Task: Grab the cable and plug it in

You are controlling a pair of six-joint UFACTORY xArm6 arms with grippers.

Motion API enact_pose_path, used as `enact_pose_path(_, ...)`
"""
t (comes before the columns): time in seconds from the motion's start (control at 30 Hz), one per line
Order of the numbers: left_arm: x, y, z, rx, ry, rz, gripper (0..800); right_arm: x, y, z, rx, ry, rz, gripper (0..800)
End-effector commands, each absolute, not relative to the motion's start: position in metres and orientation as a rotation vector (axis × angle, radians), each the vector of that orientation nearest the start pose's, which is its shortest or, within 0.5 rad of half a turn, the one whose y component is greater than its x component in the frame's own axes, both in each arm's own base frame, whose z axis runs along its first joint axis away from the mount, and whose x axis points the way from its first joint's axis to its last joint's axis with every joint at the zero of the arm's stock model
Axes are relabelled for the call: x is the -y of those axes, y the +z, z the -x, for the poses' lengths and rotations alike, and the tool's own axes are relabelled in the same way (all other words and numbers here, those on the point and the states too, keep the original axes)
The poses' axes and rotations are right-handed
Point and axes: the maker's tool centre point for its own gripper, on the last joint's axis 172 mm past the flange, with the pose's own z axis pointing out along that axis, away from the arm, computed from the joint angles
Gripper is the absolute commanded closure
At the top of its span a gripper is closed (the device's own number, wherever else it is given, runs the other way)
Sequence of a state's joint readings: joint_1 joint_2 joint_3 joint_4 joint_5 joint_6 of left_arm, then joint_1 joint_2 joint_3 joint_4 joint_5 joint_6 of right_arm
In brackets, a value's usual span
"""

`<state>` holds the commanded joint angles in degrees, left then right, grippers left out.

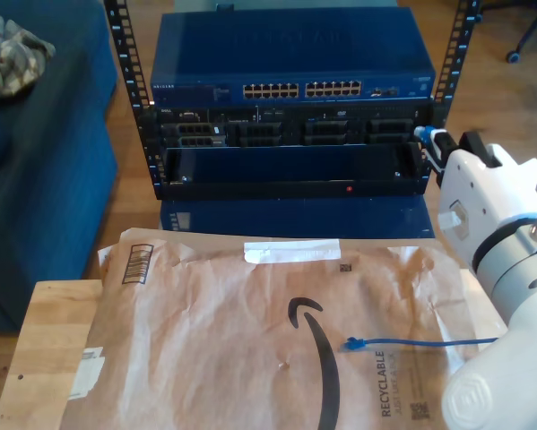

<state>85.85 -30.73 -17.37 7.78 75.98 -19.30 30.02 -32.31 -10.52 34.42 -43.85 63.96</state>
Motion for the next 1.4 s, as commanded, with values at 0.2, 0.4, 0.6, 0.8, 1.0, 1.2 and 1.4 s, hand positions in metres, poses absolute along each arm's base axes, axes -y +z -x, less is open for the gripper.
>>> enact_pose_path(0.2,-0.149,0.092,0.036,-2.253,-0.659,-1.771,1,-0.093,0.365,-0.434,-1.189,-1.096,1.420,797)
enact_pose_path(0.4,-0.145,0.093,0.036,-2.235,-0.638,-1.803,0,-0.094,0.365,-0.434,-1.188,-1.095,1.420,798)
enact_pose_path(0.6,-0.129,0.075,0.036,-2.197,-0.638,-1.832,1,-0.094,0.364,-0.433,-1.189,-1.094,1.422,798)
enact_pose_path(0.8,-0.130,0.062,0.035,-2.163,-0.583,-1.894,1,-0.092,0.357,-0.431,-1.193,-1.094,1.433,799)
enact_pose_path(1.0,-0.118,0.044,0.033,-2.115,-0.585,-1.919,0,-0.085,0.346,-0.429,-1.236,-1.084,1.429,800)
enact_pose_path(1.2,-0.113,0.037,0.032,-2.100,-0.600,-1.901,0,-0.086,0.340,-0.429,-1.259,-1.066,1.427,800)
enact_pose_path(1.4,-0.111,0.037,0.033,-2.091,-0.612,-1.895,0,-0.089,0.325,-0.429,-1.268,-1.061,1.467,800)
